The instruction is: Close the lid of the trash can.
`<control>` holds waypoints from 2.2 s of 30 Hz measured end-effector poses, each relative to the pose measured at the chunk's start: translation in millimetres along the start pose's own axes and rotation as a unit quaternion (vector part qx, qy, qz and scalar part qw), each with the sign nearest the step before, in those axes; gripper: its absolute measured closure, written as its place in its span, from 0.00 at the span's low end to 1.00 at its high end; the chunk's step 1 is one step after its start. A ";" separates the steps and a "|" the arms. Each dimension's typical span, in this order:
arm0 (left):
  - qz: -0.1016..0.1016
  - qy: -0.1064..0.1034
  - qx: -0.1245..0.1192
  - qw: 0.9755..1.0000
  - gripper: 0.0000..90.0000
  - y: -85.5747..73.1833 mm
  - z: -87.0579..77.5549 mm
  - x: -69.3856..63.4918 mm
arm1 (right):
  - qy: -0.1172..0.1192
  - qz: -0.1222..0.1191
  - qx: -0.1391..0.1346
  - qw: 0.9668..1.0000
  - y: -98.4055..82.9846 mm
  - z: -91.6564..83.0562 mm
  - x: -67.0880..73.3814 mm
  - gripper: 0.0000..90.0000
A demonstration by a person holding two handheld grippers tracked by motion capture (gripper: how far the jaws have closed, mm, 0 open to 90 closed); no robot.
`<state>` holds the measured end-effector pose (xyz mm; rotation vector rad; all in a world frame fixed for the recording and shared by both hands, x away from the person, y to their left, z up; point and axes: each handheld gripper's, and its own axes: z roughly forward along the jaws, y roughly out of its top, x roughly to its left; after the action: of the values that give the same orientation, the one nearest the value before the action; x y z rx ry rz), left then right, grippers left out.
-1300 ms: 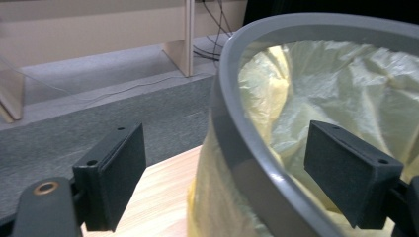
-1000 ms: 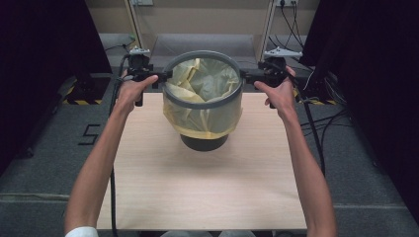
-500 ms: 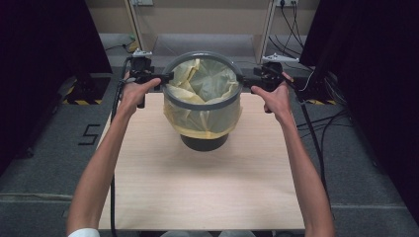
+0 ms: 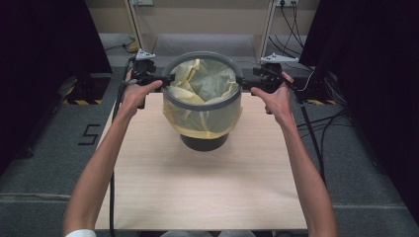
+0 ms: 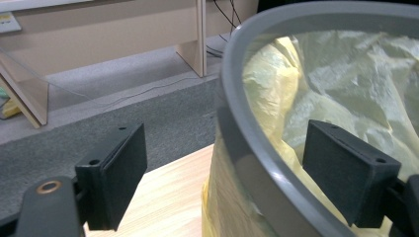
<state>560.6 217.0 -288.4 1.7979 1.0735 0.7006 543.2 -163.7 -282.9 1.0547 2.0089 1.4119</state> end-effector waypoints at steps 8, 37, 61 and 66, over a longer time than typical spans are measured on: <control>-0.011 -0.002 0.002 1.000 0.17 -1.1 0.4 1.0 | 0.024 -0.033 -0.006 0.999 -8.3 -11.4 29.0 0.24; -0.006 -0.059 -0.048 0.997 0.17 -6.3 -68.5 -12.8 | -0.020 0.017 -0.021 0.999 -18.7 -54.6 -9.7 0.23; -0.003 -0.048 -0.034 0.998 0.17 -143.5 -89.0 -7.4 | -0.035 0.013 0.044 0.998 -125.8 -75.0 -14.2 0.22; 0.002 -0.049 -0.018 0.999 0.17 -169.1 -87.0 -13.0 | -0.037 0.020 0.055 0.998 -148.0 -75.2 -13.1 0.22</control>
<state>421.1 277.9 -403.1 1.7853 0.9863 0.6237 448.1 -243.5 -393.9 1.1830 2.0431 1.2752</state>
